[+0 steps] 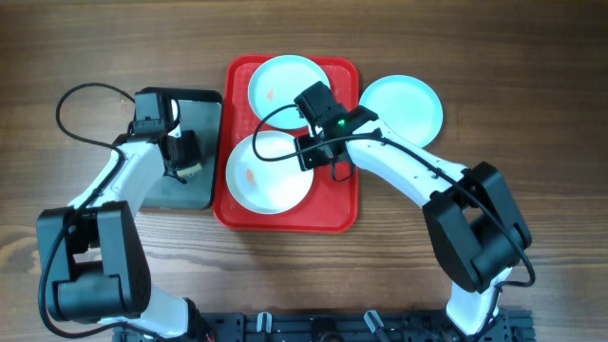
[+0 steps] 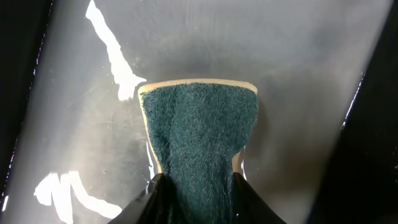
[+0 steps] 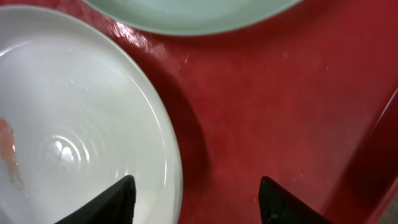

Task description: Clean dirty plates on tray and stack at the side

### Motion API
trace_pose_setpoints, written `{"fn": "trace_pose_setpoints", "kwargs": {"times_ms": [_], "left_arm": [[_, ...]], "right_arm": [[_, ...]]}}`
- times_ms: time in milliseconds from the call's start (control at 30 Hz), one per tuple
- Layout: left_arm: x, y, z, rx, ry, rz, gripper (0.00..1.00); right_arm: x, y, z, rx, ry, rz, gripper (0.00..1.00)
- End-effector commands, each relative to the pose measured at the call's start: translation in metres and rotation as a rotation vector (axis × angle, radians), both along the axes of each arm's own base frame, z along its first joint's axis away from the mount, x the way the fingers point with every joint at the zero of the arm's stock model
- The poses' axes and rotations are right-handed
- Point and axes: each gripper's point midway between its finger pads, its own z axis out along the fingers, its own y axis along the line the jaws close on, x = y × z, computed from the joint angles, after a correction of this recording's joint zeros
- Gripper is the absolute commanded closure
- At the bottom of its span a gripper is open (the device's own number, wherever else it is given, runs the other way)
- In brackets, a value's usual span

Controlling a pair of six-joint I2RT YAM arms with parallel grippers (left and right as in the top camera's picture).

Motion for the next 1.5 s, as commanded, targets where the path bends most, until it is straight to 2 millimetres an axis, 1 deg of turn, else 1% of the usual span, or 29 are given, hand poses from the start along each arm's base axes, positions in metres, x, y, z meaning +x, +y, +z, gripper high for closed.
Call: {"fn": "trace_pose_setpoints", "kwargs": {"times_ms": [0, 67, 167, 333, 433, 567, 733, 867, 1000, 1033, 1100, 1167, 1333, 1467], "left_arm": [[-0.002, 0.004, 0.003, 0.018, -0.010, 0.008, 0.73], [-0.002, 0.004, 0.003, 0.018, -0.009, 0.007, 0.73], [-0.002, 0.004, 0.003, 0.018, -0.009, 0.008, 0.73], [-0.002, 0.004, 0.003, 0.018, -0.009, 0.008, 0.75], [-0.002, 0.004, 0.003, 0.018, -0.008, 0.007, 0.80], [-0.002, 0.004, 0.003, 0.018, -0.008, 0.007, 0.81], [-0.002, 0.004, 0.003, 0.018, -0.009, 0.008, 0.80], [-0.002, 0.004, 0.003, 0.018, -0.009, 0.008, 0.80], [-0.002, 0.004, 0.003, 0.018, -0.010, 0.008, 0.80], [-0.002, 0.004, 0.003, 0.018, -0.009, 0.007, 0.80], [-0.002, 0.004, 0.003, 0.018, -0.009, 0.008, 0.80], [-0.002, 0.004, 0.003, 0.018, -0.008, 0.008, 0.80], [-0.003, 0.004, 0.002, 0.017, -0.005, 0.008, 0.80], [-0.003, 0.004, 0.003, 0.018, -0.007, 0.007, 0.80]], "right_arm": [[0.010, 0.002, 0.014, 0.006, -0.066, 0.014, 0.35], [0.009, 0.003, 0.014, 0.018, -0.058, 0.003, 0.40], [0.005, 0.007, 0.012, 0.042, -0.037, 0.004, 0.43], [0.000, 0.004, -0.003, 0.037, -0.023, 0.009, 0.48], [-0.003, 0.002, -0.009, 0.028, -0.011, 0.008, 0.54], [-0.004, 0.002, -0.010, 0.026, -0.005, 0.006, 0.69], [-0.010, 0.006, -0.010, 0.054, 0.024, 0.020, 0.71], [-0.011, 0.005, -0.014, 0.048, 0.033, 0.018, 0.72], [-0.012, 0.005, -0.028, 0.043, 0.063, -0.009, 0.72], [-0.013, 0.007, -0.029, 0.051, 0.070, -0.005, 0.75], [-0.014, 0.007, -0.031, 0.052, 0.076, -0.003, 0.87], [-0.014, 0.007, -0.031, 0.051, 0.074, -0.004, 0.96], [-0.014, 0.007, -0.030, 0.050, 0.072, -0.001, 0.96], [-0.012, 0.002, -0.021, 0.030, 0.062, -0.010, 0.96]]}}
